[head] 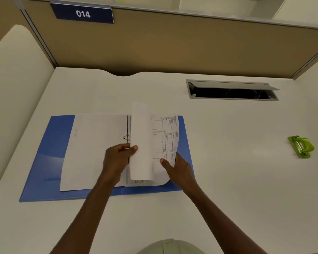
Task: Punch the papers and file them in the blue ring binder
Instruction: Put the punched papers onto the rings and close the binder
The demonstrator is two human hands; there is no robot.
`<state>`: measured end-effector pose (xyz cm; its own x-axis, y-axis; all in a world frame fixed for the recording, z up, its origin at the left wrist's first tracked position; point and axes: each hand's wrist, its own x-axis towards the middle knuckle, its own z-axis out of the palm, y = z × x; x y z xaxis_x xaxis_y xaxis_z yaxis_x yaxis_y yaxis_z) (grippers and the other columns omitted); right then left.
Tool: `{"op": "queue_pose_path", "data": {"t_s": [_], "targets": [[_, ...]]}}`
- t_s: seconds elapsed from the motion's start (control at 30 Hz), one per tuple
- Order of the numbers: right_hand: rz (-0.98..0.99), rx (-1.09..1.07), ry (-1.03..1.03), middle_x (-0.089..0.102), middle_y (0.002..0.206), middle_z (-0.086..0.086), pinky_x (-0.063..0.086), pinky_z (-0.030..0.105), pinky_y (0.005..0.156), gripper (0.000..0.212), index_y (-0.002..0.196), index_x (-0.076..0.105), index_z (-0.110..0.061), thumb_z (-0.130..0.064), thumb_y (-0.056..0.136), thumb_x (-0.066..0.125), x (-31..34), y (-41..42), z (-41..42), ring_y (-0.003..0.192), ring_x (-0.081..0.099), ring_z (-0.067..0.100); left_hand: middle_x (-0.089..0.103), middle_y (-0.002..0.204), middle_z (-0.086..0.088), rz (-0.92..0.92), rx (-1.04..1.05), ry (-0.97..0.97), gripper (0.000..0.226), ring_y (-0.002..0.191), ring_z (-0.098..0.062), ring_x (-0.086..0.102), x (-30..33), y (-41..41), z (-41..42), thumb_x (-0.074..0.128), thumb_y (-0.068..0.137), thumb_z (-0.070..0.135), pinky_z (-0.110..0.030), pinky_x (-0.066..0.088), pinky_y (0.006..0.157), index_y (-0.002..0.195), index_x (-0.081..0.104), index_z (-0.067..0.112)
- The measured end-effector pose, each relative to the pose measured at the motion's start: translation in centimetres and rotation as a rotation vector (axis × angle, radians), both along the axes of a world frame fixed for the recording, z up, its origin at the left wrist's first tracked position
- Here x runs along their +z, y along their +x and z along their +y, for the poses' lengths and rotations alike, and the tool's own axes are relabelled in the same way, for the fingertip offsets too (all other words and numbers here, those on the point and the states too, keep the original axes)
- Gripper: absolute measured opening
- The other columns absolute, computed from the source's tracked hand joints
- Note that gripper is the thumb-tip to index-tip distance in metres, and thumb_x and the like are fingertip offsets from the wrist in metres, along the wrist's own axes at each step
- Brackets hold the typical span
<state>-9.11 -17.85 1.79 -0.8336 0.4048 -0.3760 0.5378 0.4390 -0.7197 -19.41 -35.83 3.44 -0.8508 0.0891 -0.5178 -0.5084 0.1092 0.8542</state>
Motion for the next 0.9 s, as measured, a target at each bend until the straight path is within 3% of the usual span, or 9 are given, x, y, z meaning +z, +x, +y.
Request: {"op": "queue_pose_path", "data": {"t_s": [0.1, 0.27, 0.37, 0.47, 0.6, 0.7, 0.8, 0.9], "targets": [[0.007, -0.017, -0.019, 0.056, 0.136, -0.004, 0.05, 0.032, 0.092, 0.051, 0.135, 0.044, -0.022, -0.045, 0.091, 0.056, 0.0, -0.2, 0.4, 0.119, 0.057, 0.018, 0.073, 0.094, -0.001, 0.074, 0.019, -0.091, 0.021, 0.091, -0.022, 0.069, 1.4, -0.9, -3.5, 0.079, 0.076, 0.022, -0.041, 0.055, 0.087, 0.095, 0.07, 0.023], [-0.016, -0.029, 0.013, 0.057, 0.135, -0.002, 0.05, 0.028, 0.085, 0.05, 0.133, 0.046, -0.019, -0.042, 0.09, 0.059, 0.0, -0.3, 0.7, 0.117, 0.058, 0.02, 0.069, 0.093, 0.0, 0.159, 0.059, -0.295, 0.037, 0.086, -0.019, 0.065, 3.3, -2.3, -9.8, 0.079, 0.076, 0.029, -0.038, 0.052, 0.086, 0.109, 0.07, 0.016], [-0.023, -0.016, 0.044, 0.057, 0.136, -0.002, 0.051, 0.031, 0.088, 0.05, 0.133, 0.045, -0.019, -0.04, 0.09, 0.06, 0.0, -0.4, 0.7, 0.118, 0.058, 0.021, 0.069, 0.089, 0.0, 0.181, 0.102, -0.372, 0.033, 0.082, -0.021, 0.064, 3.2, -3.0, -13.1, 0.079, 0.075, 0.028, -0.038, 0.051, 0.084, 0.104, 0.07, 0.017], [-0.039, -0.012, 0.056, 0.056, 0.136, -0.001, 0.051, 0.033, 0.089, 0.05, 0.133, 0.044, -0.019, -0.039, 0.09, 0.06, 0.0, -0.5, 0.7, 0.119, 0.058, 0.021, 0.069, 0.099, -0.008, 0.191, 0.134, -0.486, 0.027, 0.089, -0.026, 0.063, 2.6, -3.6, -15.4, 0.079, 0.076, 0.029, -0.042, 0.049, 0.087, 0.099, 0.071, 0.018], [-0.045, -0.008, 0.064, 0.057, 0.135, 0.0, 0.05, 0.029, 0.085, 0.048, 0.13, 0.045, -0.017, -0.038, 0.09, 0.06, -0.1, -0.5, 0.8, 0.118, 0.058, 0.022, 0.069, 0.11, -0.015, 0.19, 0.163, -0.655, 0.036, 0.101, -0.036, 0.062, 0.6, -4.0, -16.8, 0.076, 0.079, 0.03, -0.044, 0.047, 0.09, 0.107, 0.07, 0.007], [-0.04, -0.006, 0.064, 0.057, 0.135, 0.0, 0.049, 0.027, 0.085, 0.048, 0.13, 0.046, -0.016, -0.037, 0.09, 0.061, -0.2, -0.4, 1.0, 0.118, 0.058, 0.021, 0.07, 0.107, -0.018, 0.21, 0.155, -0.747, 0.033, 0.099, -0.038, 0.062, -0.6, -4.0, -16.8, 0.075, 0.08, 0.029, -0.042, 0.048, 0.09, 0.103, 0.072, 0.005], [-0.039, -0.007, 0.061, 0.057, 0.135, 0.0, 0.05, 0.03, 0.088, 0.048, 0.13, 0.045, -0.016, -0.036, 0.09, 0.061, -0.1, -0.3, 1.0, 0.119, 0.057, 0.021, 0.071, 0.1, -0.021, 0.247, 0.14, -0.831, 0.03, 0.092, -0.04, 0.064, -1.4, -3.5, -16.1, 0.074, 0.082, 0.025, -0.033, 0.043, 0.079, 0.098, 0.073, 0.0], [-0.037, -0.005, 0.04, 0.056, 0.135, -0.001, 0.051, 0.031, 0.089, 0.049, 0.132, 0.044, -0.017, -0.036, 0.09, 0.061, -0.1, -0.2, 1.0, 0.119, 0.057, 0.021, 0.071, 0.1, -0.024, 0.318, 0.129, -0.925, 0.03, 0.09, -0.042, 0.065, -2.3, -3.1, -15.6, 0.077, 0.079, 0.019, -0.039, 0.046, 0.08, 0.098, 0.071, -0.004]]}}
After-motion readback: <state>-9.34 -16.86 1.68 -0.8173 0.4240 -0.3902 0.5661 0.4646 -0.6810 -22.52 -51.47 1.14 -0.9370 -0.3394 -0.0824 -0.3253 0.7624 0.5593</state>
